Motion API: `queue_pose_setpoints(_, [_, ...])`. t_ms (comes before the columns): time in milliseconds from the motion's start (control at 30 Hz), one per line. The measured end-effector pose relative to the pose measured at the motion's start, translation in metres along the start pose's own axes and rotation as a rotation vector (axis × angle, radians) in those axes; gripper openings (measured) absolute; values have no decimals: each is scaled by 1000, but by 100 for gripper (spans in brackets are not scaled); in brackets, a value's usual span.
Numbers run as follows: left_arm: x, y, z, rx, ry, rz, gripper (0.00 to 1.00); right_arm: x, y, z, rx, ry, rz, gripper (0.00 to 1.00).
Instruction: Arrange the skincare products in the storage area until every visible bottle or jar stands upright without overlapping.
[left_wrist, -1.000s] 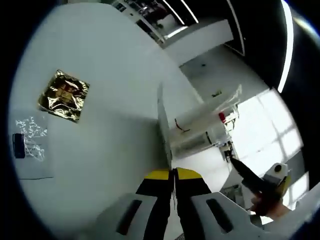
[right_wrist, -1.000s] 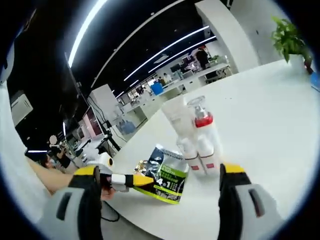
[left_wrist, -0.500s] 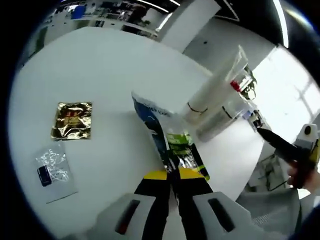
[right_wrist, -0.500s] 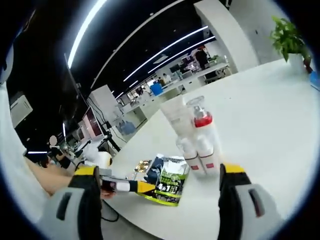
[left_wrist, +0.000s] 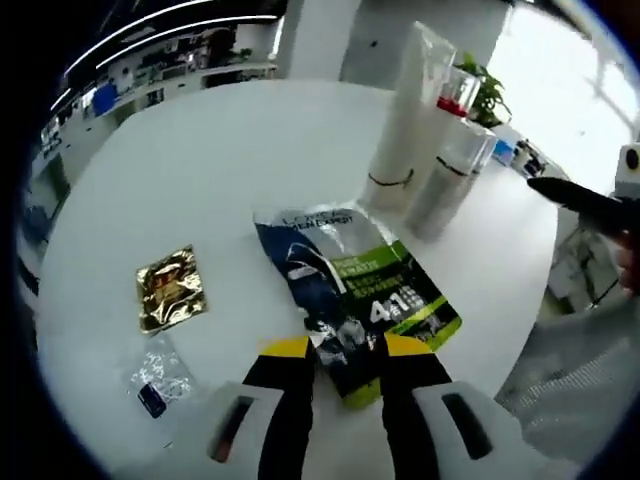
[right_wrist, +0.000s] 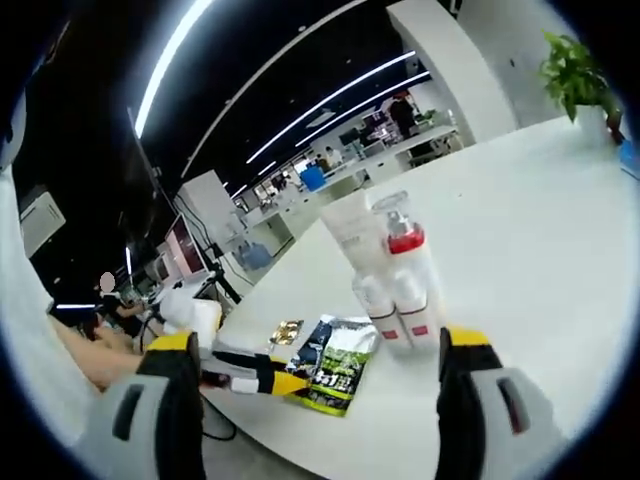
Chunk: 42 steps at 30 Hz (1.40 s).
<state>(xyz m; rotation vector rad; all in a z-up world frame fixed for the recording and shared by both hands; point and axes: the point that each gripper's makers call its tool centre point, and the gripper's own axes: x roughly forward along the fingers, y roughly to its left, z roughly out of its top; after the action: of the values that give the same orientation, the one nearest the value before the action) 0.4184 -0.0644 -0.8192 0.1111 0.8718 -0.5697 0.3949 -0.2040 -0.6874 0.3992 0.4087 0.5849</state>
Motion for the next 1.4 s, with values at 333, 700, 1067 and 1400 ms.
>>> queue_pose_setpoints(333, [1, -12, 33, 294, -52, -46, 41, 1, 0, -1, 1, 6, 2, 100])
queue_pose_setpoints(700, [25, -26, 22, 409, 34, -111, 54, -1, -3, -1, 2, 3, -13, 100])
queue_pose_setpoints(1067, [34, -19, 24, 352, 57, -122, 62, 0, -5, -2, 12, 7, -18, 100])
queue_pose_setpoints(1400, [39, -14, 31, 360, 49, -140, 62, 0, -7, -3, 19, 10, -25, 100])
